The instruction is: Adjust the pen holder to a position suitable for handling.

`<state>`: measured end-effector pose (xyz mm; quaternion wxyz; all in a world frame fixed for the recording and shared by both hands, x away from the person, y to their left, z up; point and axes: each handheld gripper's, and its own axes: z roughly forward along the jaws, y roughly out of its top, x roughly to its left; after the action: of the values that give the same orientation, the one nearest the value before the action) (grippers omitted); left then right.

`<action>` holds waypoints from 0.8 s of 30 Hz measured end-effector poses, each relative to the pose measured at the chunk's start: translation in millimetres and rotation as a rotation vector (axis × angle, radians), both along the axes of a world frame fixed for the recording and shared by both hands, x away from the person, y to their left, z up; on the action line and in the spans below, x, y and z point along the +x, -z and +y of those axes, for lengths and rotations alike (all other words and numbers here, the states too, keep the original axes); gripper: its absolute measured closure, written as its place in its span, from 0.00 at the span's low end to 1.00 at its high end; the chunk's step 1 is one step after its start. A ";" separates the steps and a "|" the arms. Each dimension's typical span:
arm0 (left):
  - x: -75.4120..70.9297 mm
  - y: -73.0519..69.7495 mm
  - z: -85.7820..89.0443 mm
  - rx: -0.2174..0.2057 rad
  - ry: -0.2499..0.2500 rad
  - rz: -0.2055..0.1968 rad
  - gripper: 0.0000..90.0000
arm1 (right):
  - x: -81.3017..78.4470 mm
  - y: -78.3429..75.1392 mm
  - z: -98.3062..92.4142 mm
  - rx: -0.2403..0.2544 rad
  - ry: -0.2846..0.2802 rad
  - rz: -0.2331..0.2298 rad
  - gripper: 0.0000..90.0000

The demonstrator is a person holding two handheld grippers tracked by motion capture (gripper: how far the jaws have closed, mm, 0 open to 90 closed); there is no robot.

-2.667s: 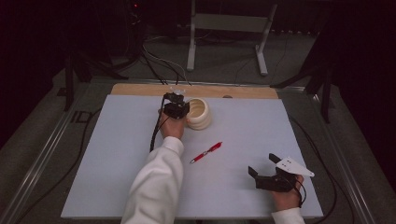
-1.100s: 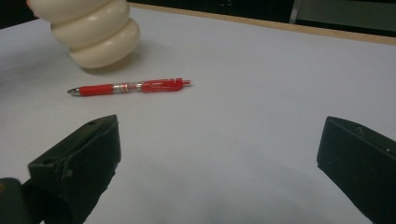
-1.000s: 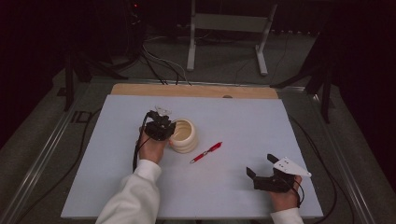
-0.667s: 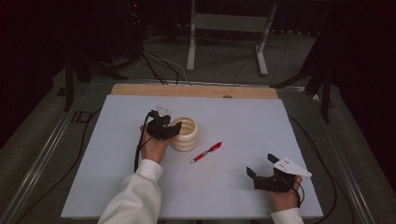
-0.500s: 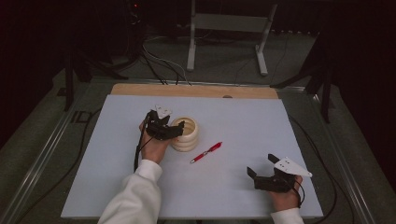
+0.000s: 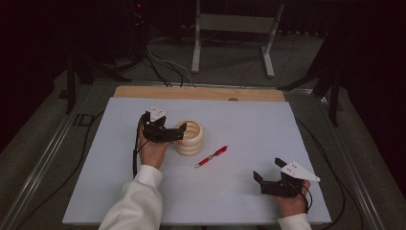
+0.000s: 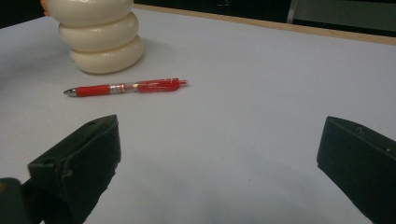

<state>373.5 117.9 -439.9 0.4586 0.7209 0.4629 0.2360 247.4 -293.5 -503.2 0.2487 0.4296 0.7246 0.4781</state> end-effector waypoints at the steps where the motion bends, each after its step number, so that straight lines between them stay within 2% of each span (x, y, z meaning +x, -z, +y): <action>1: -1.5 -0.9 0.8 -0.001 0.002 -0.004 0.00 | 0.0 -0.1 0.0 0.000 0.000 0.000 0.00; 10: -16.4 -13.5 6.5 0.012 0.026 -0.051 0.00 | -0.5 -0.3 -0.9 0.002 0.004 -0.001 0.00; 17: -27.6 -18.5 11.0 0.042 0.065 -0.041 0.00 | -0.2 0.1 -0.1 0.000 0.001 -0.001 0.00; 22: -35.4 -19.3 12.7 0.037 0.085 -0.040 0.00 | -0.3 -0.1 -0.9 0.002 0.005 -0.001 0.00; 24: -37.2 -18.8 12.3 0.047 0.092 -0.037 0.00 | -0.4 -0.1 -0.7 0.002 0.004 -0.002 0.00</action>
<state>336.3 130.2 -421.1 0.4602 0.7475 0.4152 0.2388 247.1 -294.2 -503.1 0.2501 0.4310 0.7230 0.4786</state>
